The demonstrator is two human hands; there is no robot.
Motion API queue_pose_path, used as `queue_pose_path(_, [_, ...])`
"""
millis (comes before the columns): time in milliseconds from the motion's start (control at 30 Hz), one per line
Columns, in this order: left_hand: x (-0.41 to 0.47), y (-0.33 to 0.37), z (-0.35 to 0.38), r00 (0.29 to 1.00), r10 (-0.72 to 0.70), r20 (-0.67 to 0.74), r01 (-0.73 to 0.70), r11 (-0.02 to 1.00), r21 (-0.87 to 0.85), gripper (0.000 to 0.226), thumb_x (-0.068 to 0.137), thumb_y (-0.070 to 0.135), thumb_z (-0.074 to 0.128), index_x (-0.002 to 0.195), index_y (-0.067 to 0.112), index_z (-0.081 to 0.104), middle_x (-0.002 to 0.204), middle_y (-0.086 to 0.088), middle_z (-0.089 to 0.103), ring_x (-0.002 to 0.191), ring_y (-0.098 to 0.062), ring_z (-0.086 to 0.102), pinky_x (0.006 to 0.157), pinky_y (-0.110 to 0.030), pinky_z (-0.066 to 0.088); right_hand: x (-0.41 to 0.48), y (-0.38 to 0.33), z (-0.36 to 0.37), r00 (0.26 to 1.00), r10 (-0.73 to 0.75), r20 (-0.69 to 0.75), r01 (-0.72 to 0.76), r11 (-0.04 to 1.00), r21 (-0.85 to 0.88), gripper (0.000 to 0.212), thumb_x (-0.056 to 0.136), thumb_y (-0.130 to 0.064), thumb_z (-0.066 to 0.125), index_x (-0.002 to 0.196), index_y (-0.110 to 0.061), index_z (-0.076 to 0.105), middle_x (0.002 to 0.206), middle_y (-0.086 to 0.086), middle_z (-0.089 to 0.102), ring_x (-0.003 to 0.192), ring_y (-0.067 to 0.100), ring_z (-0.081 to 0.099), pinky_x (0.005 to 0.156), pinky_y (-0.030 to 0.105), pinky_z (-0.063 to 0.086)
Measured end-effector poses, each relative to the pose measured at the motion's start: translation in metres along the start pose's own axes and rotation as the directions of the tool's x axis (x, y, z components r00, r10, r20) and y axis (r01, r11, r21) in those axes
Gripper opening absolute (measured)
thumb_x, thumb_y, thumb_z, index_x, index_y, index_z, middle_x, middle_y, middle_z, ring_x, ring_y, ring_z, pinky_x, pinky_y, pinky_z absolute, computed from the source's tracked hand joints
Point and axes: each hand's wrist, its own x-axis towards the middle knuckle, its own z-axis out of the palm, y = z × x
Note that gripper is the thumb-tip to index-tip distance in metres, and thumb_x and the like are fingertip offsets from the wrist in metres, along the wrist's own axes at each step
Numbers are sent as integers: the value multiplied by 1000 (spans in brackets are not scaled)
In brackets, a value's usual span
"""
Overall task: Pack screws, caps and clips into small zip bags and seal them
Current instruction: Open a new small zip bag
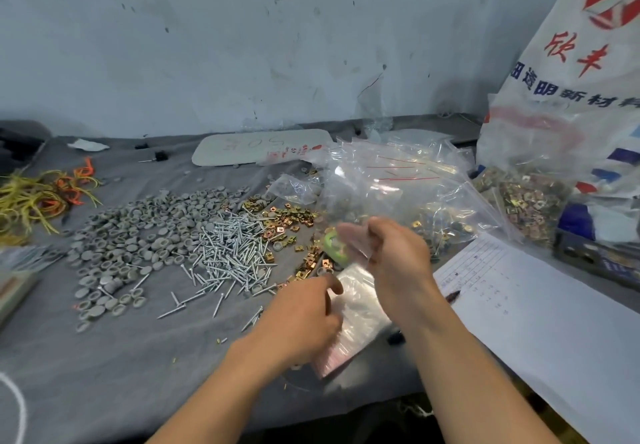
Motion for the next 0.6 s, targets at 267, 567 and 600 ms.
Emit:
queue_pose_path(267, [-4,-31,-85,978,-167,128,146,97,-985,35,103,21,42,127,7,64,119,-17,74,108,-28,73,85,-39,59,2,19,30,965,147,219,-167,983,74,18,103,-6,56,89,2,63,66,13,70,45,16,57,44,26,49])
queue_pose_path(567, [-24,-92,-110,983,-155,98,149,363,-920,27,64,18,80,91,17,84,94,-9,78,74,-12,72,65,-24,59,-6,24,49,780,151,608,162,888,-430,19,88,-5,77,69,-11,76,71,9,70,66,19,64,63,25,52])
queue_pose_path(600, [-25,-99,-111,980,-170,102,159,370,-915,26,64,16,80,90,16,83,91,-9,77,74,-13,70,63,-22,58,-6,24,52,797,141,587,165,885,-436,15,86,-4,78,72,-8,76,71,11,70,64,19,63,62,26,52])
